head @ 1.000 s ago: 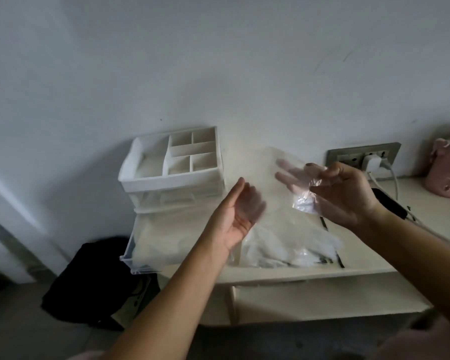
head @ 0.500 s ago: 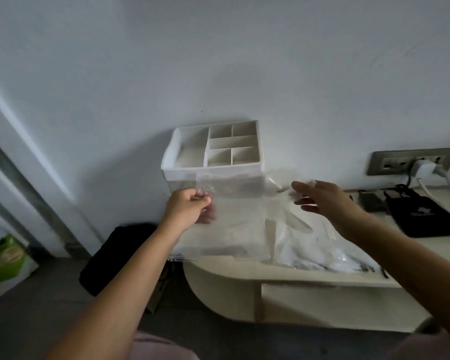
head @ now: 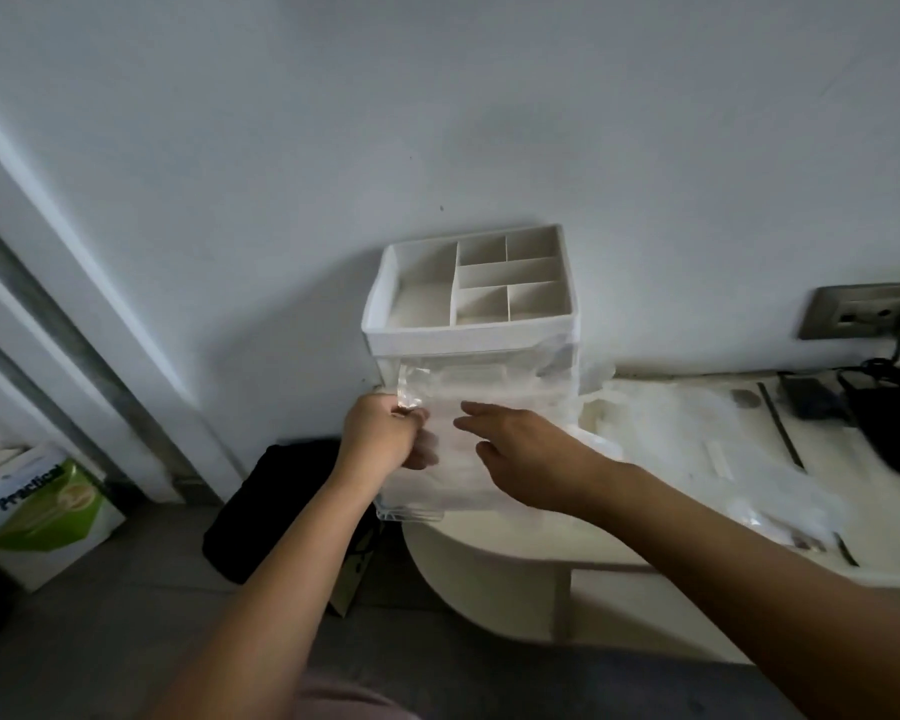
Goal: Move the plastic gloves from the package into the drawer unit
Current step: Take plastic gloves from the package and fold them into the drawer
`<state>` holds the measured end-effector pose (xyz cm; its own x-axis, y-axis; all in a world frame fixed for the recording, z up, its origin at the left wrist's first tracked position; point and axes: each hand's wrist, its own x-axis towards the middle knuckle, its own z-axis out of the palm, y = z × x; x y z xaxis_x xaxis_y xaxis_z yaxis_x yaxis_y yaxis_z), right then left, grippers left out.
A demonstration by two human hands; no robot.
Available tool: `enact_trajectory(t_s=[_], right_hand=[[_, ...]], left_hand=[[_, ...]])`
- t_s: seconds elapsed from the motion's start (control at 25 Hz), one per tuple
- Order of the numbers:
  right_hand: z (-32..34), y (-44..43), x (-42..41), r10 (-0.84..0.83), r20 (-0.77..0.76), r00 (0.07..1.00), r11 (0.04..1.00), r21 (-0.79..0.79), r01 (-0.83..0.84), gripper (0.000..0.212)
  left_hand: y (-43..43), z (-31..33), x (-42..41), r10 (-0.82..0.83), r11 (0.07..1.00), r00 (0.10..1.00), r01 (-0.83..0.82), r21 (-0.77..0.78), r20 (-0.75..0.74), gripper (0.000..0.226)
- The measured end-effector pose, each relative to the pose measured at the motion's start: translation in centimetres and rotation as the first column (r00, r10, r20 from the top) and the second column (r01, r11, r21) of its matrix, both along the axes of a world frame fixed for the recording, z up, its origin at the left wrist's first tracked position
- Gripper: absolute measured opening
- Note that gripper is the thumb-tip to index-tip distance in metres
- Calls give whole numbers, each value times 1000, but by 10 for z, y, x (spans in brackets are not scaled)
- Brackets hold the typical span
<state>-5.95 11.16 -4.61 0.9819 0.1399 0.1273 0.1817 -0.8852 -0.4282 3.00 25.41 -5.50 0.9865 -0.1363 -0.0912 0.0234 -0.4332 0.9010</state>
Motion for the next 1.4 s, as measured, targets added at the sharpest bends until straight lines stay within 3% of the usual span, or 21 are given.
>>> enact_trajectory(t_s=[0.08, 0.2, 0.32, 0.36, 0.44, 0.56, 0.72, 0.88, 0.96, 1.04, 1.2, 1.36, 1.4], right_hand=[[-7, 0, 13, -9, -144, 989, 1000, -26, 5, 45], [-14, 1, 24, -7, -234, 972, 999, -41, -3, 46], [-18, 6, 32, -12, -263, 965, 995, -101, -15, 50], [-20, 7, 35, -13, -271, 963, 993, -119, -20, 53], [-22, 10, 38, -16, -275, 961, 990, -139, -23, 55], [-26, 11, 44, -29, -243, 970, 988, -153, -9, 51], [-30, 11, 52, -22, -174, 985, 981, -193, -12, 44], [-32, 7, 53, -70, -200, 977, 984, -173, 35, 65], [-34, 1, 52, -100, -288, 952, 989, -133, 63, 74], [-34, -4, 54, -106, -382, 918, 986, -159, 48, 69], [-22, -7, 53, -204, -478, 855, 933, -359, 22, 62], [-8, -8, 46, -270, -502, 821, 901, -432, 33, 26], [-4, -8, 42, -272, -500, 822, 908, -417, 46, 30]], left_hand=[[1, -3, -1, 6, 992, 996, -17, 122, 87, 18], [2, -4, -2, -19, 963, 986, -27, 267, 169, 17], [4, 8, -6, -130, 796, 921, -123, 592, 367, 12], [3, 13, -10, -157, 750, 879, -190, 633, 451, 13], [0, 23, -19, -196, 776, 820, -205, 597, 538, 12], [-14, 20, -26, -284, 820, 879, 15, 572, 383, 9], [-26, -9, -5, -397, 687, 914, 232, 688, 89, 29], [-32, -31, 16, -408, 557, 904, 357, 750, -127, 53], [-34, -32, 18, -402, 558, 904, 369, 744, -146, 65], [-34, -30, 19, -420, 582, 896, 387, 715, -144, 75], [-35, -29, 20, -443, 538, 875, 432, 723, -194, 100], [-37, -30, 21, -409, 496, 885, 421, 760, -224, 120], [-37, -29, 19, -405, 500, 888, 415, 760, -219, 119]])
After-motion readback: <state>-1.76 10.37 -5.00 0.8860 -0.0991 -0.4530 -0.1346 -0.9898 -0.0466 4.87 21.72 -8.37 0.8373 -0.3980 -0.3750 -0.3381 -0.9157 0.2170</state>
